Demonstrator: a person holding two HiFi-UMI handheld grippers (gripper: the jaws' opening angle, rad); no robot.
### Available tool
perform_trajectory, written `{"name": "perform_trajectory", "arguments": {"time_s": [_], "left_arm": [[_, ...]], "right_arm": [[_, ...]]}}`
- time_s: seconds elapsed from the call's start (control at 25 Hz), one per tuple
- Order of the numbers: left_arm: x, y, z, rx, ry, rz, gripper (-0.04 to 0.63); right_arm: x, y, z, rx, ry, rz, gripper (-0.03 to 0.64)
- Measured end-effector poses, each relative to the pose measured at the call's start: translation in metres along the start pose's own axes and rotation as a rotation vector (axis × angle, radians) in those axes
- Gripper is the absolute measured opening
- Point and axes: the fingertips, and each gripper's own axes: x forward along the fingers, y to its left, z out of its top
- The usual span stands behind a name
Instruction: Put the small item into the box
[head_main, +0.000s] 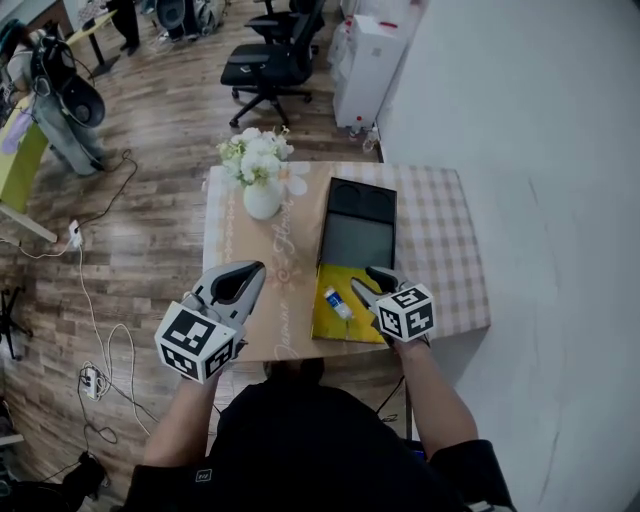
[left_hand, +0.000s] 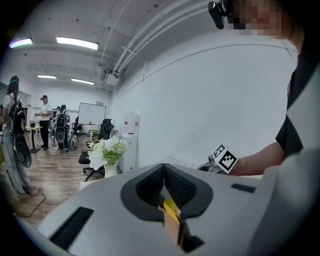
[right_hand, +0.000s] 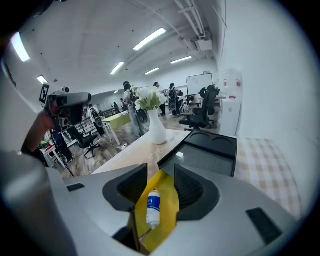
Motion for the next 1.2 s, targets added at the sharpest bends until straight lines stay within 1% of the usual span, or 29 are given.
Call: {"name": "perform_trajectory", "arguments": {"time_s": [0.16,0.36,0.6,0.76,1.04,1.2], "left_arm": [[0.003,-0.008,0.008,0.024,-0.014,-0.022,0.014],[0.004,-0.017,0.022,0.019,-0.036,-0.051,0.014],[0.009,-0.022,0.041,0.053,-0.056,-0.063,0.014],[0.011,-0.022,0.052,0.073,-0.07,-0.065,0.014],[0.008,-0.023,0.065,0.096,-0.092,-0.068,0.014],[0.005,-0.025,0.073,0.099,-0.105,-0.071,0.014]], "right_arm": [[-0.018,0.001,0.018,0.004,-0.075,-0.005,0.17],[-0.046,0.01,0.046,-0.012,-0.163,-0.009,0.166],[-0.074,0.023,0.087,-0.052,-0.274,-0.005,0.149],[-0.09,0.032,0.11,-0.08,-0.344,0.004,0.124],[-0.118,0.052,0.141,-0.128,-0.44,0.017,0.095],[-0.135,0.065,0.157,-0.154,-0.506,0.04,0.078]]}}
